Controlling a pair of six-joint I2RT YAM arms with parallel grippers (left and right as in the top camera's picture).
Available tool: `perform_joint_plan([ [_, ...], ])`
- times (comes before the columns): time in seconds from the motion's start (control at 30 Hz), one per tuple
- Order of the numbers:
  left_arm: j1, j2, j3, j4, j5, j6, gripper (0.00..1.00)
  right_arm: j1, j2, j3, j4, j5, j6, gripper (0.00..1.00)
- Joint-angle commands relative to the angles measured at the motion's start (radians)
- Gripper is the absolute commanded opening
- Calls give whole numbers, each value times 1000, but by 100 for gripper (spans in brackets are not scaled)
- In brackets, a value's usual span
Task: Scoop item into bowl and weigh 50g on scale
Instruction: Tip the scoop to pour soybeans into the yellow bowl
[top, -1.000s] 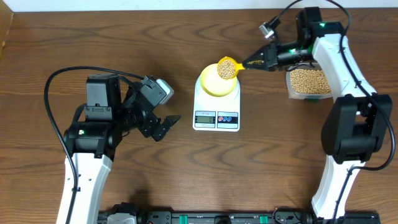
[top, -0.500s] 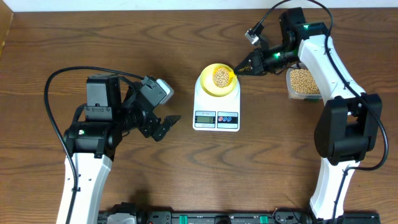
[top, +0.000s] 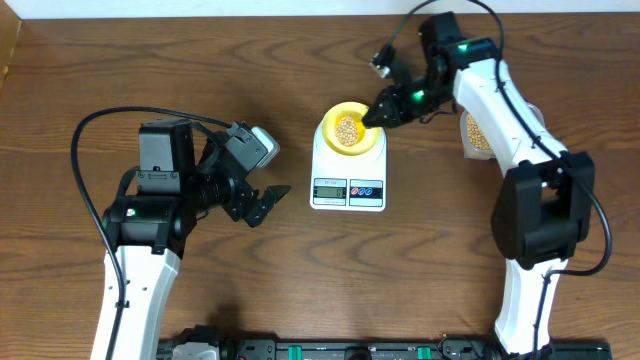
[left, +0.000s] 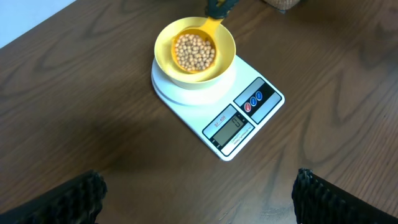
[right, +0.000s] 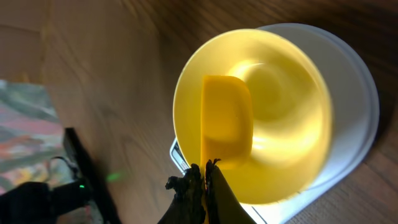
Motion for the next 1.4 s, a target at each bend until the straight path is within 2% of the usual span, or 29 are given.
perform_joint_plan([
  [0.0,3,4,-2,0,13,6,98,19,9,55,1,66,-22,1],
  [0.77,3,4,-2,0,13,6,97,110,8,200,-117,364,-94,1],
  [1.37,3,4,-2,0,13,6,98,202,-42,216,-122,621,-248,1],
])
